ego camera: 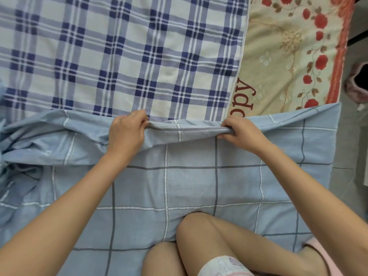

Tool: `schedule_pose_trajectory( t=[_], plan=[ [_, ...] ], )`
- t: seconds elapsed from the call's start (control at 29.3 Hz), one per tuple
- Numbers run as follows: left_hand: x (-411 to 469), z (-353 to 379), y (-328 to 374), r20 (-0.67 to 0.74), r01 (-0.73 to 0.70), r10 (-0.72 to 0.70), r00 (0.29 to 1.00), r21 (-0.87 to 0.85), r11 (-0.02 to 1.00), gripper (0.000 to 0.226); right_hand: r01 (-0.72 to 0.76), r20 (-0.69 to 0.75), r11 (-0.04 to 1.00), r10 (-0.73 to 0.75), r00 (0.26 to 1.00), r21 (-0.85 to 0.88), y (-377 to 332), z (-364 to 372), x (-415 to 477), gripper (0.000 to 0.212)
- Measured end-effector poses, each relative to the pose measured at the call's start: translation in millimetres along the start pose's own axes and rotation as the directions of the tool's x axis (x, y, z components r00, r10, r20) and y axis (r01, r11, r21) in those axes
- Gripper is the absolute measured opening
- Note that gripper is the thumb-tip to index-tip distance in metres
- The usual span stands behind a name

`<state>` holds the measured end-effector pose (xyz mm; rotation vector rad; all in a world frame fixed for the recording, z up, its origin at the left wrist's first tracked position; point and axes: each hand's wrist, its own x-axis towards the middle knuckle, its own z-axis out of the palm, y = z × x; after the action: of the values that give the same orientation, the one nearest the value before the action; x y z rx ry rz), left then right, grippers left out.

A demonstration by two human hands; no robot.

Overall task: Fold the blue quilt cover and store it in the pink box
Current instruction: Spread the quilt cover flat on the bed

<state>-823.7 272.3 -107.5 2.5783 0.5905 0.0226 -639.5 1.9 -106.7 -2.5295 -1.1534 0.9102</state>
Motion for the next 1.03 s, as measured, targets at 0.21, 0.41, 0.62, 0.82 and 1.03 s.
schedule_pose_trajectory(
  t=[0.21, 0.41, 0.62, 0.82, 1.03],
  plan=[
    [13.5, -1.2, -5.5, 0.01, 0.096, -0.096, 0.995, -0.033, 0.995, 0.014, -0.122, 0.114, 0.956, 0.094, 0.989, 0.269, -1.2, -33.2, 23.0, 0.018],
    [57.6, -0.2, -15.3, 0.049, 0.182, -0.178, 0.983, -0.086, 0.98, 0.019, -0.102, -0.024, 0.921, 0.12, 0.992, 0.376, 9.1, -41.3, 67.2, 0.012],
    [120.9, 3.9, -31.2, 0.133, 0.079, -0.089, 0.987, 0.076, 0.994, 0.017, -0.087, -0.069, 0.975, 0.103, 0.992, 0.206, 12.9, -44.3, 107.8, 0.009],
    [153.7, 6.6, -52.4, -0.003, 0.153, -0.154, 0.988, 0.149, 0.977, 0.034, -0.108, -0.338, 0.993, 0.087, 0.937, -0.042, 15.3, -0.4, 125.1, 0.021],
    [121.7, 4.8, -51.6, -0.039, -0.13, 0.144, 0.989, 0.243, 0.961, 0.04, -0.187, -0.721, 0.968, 0.009, 0.693, -0.167, 16.3, 38.8, 133.1, 0.014]
  ],
)
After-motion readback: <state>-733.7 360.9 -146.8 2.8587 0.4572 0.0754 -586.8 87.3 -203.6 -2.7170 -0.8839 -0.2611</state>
